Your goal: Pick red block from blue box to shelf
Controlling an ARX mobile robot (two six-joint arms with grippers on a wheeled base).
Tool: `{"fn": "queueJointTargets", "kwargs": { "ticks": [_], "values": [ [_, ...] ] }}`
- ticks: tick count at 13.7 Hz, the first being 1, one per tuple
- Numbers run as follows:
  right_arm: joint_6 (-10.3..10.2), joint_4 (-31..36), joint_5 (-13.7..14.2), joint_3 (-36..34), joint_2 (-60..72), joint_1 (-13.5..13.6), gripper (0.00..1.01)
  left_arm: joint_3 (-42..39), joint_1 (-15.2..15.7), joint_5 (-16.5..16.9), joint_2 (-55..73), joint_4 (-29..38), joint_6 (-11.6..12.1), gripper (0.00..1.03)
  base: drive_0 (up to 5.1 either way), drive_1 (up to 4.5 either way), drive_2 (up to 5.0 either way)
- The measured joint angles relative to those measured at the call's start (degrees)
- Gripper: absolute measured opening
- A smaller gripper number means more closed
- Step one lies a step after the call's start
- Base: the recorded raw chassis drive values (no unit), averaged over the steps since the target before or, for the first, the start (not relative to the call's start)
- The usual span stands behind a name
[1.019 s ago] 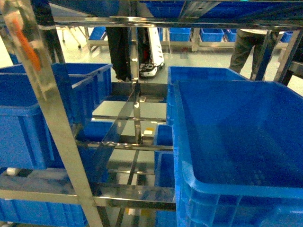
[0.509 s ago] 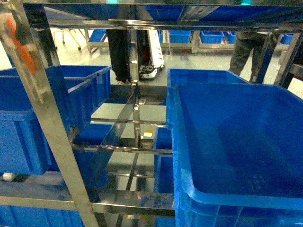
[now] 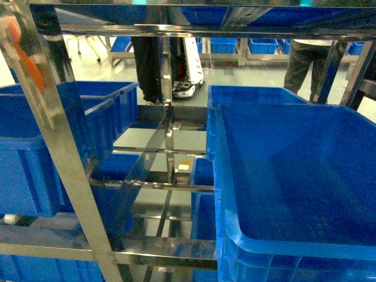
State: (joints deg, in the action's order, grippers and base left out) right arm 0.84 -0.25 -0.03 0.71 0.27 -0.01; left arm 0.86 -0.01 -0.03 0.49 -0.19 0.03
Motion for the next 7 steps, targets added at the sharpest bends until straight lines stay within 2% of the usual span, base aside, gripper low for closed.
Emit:
{"fn": "queueJointTargets", "kwargs": {
  "ticks": [7],
  "values": [
    [0.00,0.00,0.00,0.00,0.00,0.00,0.27,0.00,0.00,0.00,0.00,0.00,0.00,0.98,0.0,0.00,0.0]
  ]
}}
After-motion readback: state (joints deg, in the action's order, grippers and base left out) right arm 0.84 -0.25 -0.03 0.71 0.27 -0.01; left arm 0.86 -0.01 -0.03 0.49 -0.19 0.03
